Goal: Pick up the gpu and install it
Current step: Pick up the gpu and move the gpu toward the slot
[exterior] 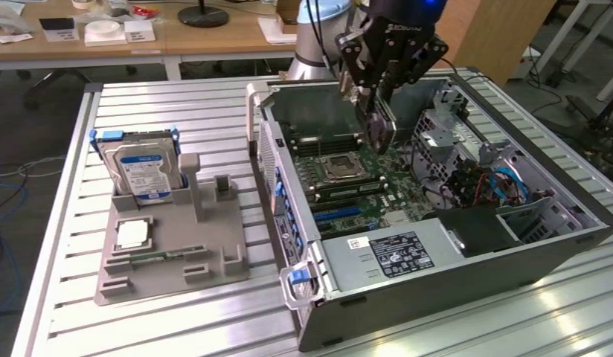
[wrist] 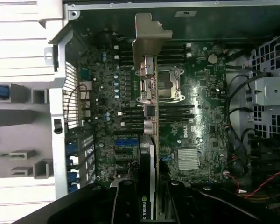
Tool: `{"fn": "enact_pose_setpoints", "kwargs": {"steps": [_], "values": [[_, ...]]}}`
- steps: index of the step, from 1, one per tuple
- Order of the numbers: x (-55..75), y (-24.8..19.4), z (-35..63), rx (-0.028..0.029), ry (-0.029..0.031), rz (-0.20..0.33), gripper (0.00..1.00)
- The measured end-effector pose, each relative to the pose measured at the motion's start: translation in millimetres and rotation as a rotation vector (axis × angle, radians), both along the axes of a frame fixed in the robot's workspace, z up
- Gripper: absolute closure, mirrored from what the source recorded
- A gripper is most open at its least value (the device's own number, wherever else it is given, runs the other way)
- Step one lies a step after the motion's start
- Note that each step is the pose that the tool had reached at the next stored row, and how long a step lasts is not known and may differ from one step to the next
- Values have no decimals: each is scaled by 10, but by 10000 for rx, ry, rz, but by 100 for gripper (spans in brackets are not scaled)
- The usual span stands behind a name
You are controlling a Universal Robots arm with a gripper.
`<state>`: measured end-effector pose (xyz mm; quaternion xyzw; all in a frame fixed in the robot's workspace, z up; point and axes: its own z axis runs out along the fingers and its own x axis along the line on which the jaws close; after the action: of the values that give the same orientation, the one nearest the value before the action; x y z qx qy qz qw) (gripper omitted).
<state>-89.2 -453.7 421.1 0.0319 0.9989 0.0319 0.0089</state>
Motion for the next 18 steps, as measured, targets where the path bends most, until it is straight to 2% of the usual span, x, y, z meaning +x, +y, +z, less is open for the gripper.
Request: {"fn": "enact_pose_setpoints", "kwargs": {"steps": [11,18], "values": [[332,0,0,36,0,6,73],[588,0,0,47,0,6,73]]}}
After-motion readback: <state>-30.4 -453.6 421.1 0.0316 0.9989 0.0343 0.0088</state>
